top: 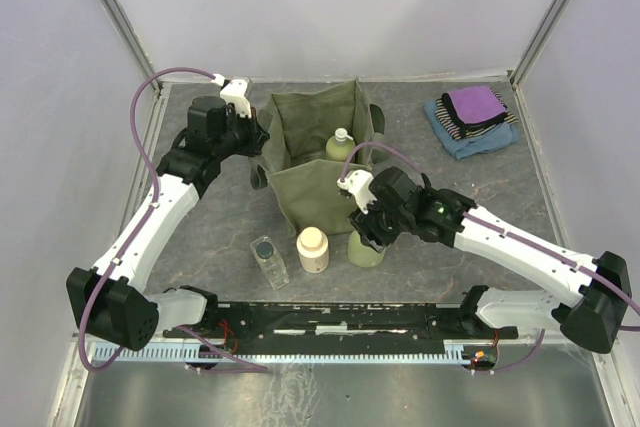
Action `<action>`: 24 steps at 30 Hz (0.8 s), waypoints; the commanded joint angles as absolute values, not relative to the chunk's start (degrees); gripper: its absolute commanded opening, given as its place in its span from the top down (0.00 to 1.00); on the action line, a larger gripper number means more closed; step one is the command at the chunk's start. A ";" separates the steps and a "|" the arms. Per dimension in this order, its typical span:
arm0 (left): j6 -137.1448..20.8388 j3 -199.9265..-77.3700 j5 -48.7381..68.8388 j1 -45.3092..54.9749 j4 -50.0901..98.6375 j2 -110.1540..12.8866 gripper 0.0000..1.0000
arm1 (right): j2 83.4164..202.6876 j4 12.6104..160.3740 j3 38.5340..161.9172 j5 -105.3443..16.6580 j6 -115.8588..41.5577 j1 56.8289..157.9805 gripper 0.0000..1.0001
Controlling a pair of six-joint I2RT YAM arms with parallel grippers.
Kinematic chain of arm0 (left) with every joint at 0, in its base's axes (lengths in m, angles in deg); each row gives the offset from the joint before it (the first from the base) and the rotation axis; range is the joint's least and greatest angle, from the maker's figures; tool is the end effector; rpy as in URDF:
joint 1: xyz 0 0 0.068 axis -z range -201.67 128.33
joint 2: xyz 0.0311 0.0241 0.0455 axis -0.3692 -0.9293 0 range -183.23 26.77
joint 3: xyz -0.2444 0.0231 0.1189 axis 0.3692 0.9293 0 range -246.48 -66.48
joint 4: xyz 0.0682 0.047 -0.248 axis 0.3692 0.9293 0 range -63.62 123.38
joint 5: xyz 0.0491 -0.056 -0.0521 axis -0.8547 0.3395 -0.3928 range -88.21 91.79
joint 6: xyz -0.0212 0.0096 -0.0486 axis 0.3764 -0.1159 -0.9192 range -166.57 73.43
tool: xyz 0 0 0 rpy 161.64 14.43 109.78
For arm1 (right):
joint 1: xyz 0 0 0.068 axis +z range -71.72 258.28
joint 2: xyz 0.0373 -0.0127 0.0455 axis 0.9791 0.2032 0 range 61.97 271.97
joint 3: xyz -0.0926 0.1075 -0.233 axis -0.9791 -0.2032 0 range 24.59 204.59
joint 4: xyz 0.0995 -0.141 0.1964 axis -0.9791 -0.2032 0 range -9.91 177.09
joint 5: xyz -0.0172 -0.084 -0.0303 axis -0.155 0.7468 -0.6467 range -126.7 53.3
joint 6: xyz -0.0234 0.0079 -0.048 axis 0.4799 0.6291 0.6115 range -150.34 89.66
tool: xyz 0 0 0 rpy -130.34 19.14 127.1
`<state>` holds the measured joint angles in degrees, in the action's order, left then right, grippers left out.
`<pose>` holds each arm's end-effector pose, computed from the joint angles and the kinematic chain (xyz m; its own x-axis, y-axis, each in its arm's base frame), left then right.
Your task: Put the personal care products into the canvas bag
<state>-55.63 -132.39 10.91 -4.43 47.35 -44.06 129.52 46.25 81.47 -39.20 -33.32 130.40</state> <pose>0.2665 -0.0885 0.3540 -0.4793 -0.0140 -0.8776 0.3577 0.9099 -0.2099 0.1457 0.1898 0.2852 -0.5218 -0.5862 -0.6198 -0.7791 0.6234 0.0664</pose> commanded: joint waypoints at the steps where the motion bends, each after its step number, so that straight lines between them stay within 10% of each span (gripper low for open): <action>1: -53.49 -132.33 10.31 -4.35 48.44 -43.41 0.97 | 126.87 42.98 86.61 -38.62 -34.42 130.55 0.99; 24: -53.07 -133.89 10.31 -4.35 48.77 -44.11 0.97 | 137.05 20.53 143.73 -38.95 -35.36 130.57 1.00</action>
<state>-55.61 -132.41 10.91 -4.43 47.35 -44.10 137.08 10.53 138.61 -37.00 -36.93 130.40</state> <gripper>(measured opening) 0.046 0.580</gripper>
